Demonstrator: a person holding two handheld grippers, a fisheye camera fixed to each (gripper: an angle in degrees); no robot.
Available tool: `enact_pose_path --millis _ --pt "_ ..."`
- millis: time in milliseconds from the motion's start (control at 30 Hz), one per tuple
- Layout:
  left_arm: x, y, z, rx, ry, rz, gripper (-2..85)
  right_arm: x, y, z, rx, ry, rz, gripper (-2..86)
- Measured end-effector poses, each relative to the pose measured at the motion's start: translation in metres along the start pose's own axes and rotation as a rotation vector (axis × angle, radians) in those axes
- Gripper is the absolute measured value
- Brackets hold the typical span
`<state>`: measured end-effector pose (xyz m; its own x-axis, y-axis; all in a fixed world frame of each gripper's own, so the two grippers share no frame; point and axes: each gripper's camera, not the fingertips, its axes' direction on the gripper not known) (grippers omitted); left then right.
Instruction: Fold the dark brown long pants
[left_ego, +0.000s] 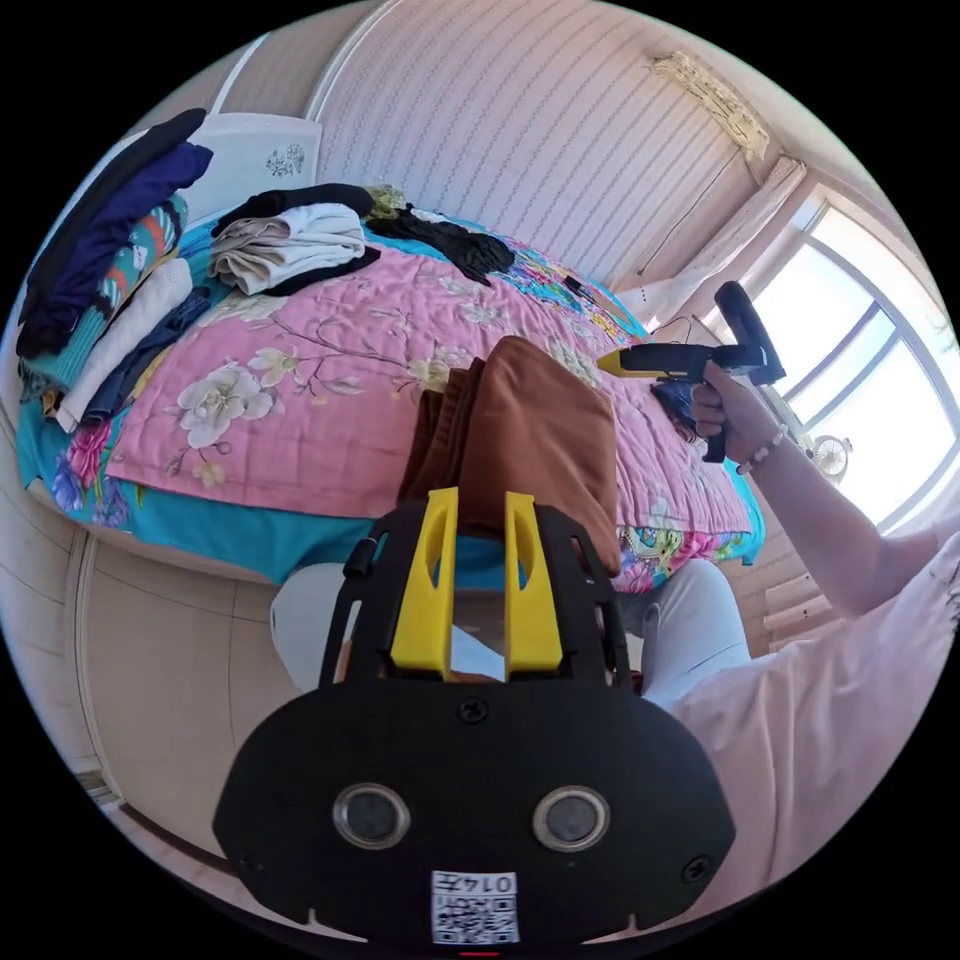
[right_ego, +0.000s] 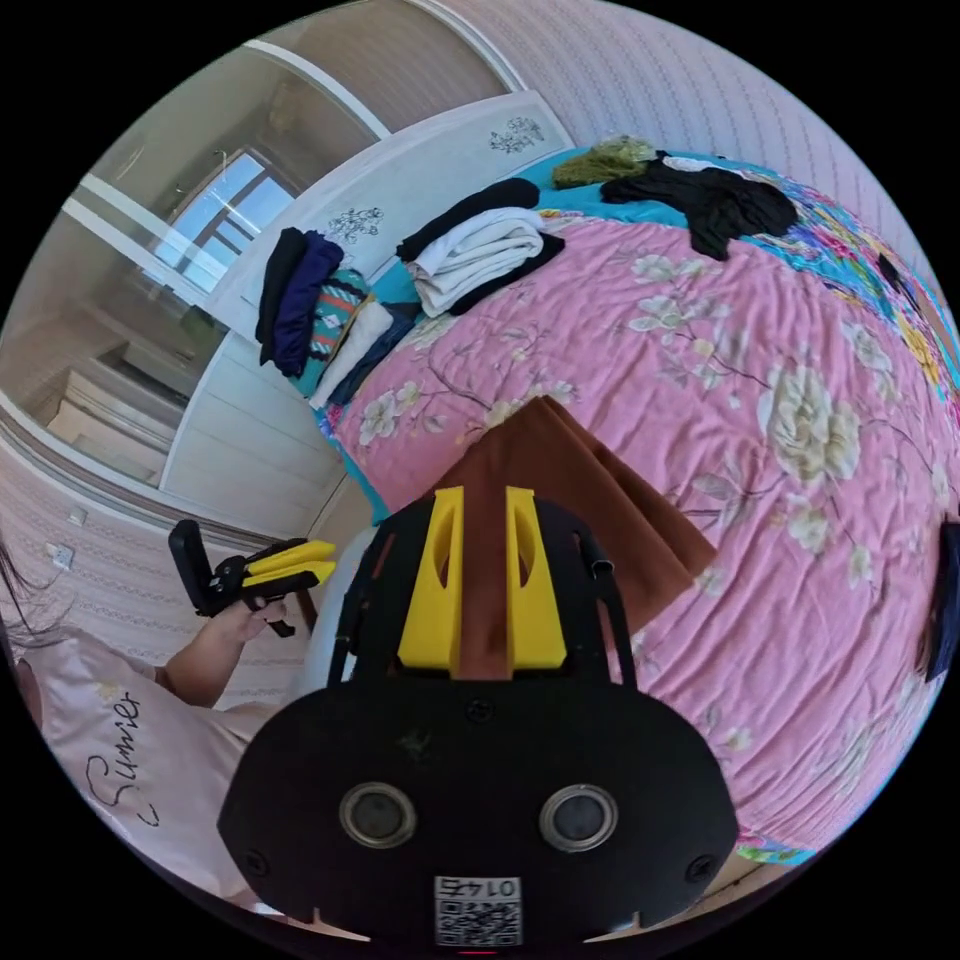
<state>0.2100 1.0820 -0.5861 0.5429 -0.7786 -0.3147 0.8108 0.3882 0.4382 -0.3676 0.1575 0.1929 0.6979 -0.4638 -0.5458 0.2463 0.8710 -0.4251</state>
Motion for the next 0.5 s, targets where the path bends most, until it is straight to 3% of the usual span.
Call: enact_pose_path --millis 167,267,367,500 --pt "-0.004 -0.044 0.014 0.008 -0.070 0.090 8.2 0.007 -0.006 0.003 -0.049 0.049 0.022 7.3" --pt "-0.018 -0.070 0.026 0.018 -0.126 0.133 10.4 0.016 0.018 -0.001 0.019 0.065 0.084 8.3" --pt "-0.043 -0.091 0.055 -0.087 -0.012 0.090 16.4 0.044 0.058 0.001 0.064 0.081 0.213 10.6" --pt "-0.061 -0.104 0.083 -0.155 -0.016 0.083 19.0 0.074 0.086 0.020 0.058 0.020 0.332 13.5"
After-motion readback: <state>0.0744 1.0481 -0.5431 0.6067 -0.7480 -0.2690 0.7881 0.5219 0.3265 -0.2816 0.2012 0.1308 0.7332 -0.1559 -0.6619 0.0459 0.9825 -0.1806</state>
